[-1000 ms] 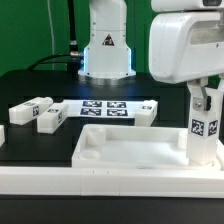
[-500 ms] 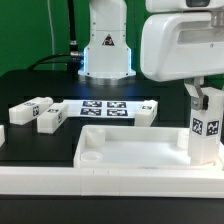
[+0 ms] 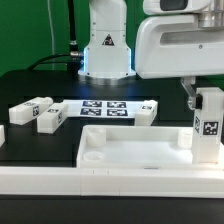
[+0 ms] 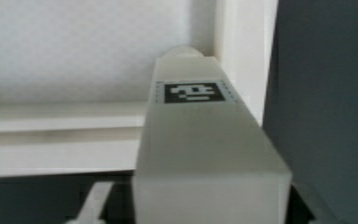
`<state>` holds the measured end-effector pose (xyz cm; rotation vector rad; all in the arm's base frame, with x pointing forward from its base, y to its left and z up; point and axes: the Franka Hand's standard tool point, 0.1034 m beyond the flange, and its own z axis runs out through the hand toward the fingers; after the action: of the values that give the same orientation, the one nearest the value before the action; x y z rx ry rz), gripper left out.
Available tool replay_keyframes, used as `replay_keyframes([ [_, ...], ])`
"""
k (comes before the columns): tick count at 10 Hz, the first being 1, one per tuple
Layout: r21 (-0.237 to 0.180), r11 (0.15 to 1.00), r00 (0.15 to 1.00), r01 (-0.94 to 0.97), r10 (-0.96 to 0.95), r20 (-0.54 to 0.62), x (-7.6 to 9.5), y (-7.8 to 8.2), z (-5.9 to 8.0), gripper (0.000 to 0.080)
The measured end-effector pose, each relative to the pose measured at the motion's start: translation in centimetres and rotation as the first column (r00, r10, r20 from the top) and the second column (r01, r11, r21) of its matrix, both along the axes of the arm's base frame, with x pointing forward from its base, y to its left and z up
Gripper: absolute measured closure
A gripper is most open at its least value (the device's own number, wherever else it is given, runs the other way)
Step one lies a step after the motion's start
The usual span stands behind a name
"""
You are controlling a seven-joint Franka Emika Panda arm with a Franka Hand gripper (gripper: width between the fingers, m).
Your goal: Assemble desk
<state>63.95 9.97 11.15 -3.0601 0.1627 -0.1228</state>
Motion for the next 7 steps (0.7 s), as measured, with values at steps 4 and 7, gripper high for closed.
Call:
replay_keyframes([
  [4, 0.019, 0.945, 0.945, 0.326, -0.326, -0.032, -0.08, -0.33, -0.07, 0.0509],
  [7, 0.024, 0.831, 0.831, 0.555, -0.553, -0.061, -0.20, -0.53, -0.12, 0.0509],
])
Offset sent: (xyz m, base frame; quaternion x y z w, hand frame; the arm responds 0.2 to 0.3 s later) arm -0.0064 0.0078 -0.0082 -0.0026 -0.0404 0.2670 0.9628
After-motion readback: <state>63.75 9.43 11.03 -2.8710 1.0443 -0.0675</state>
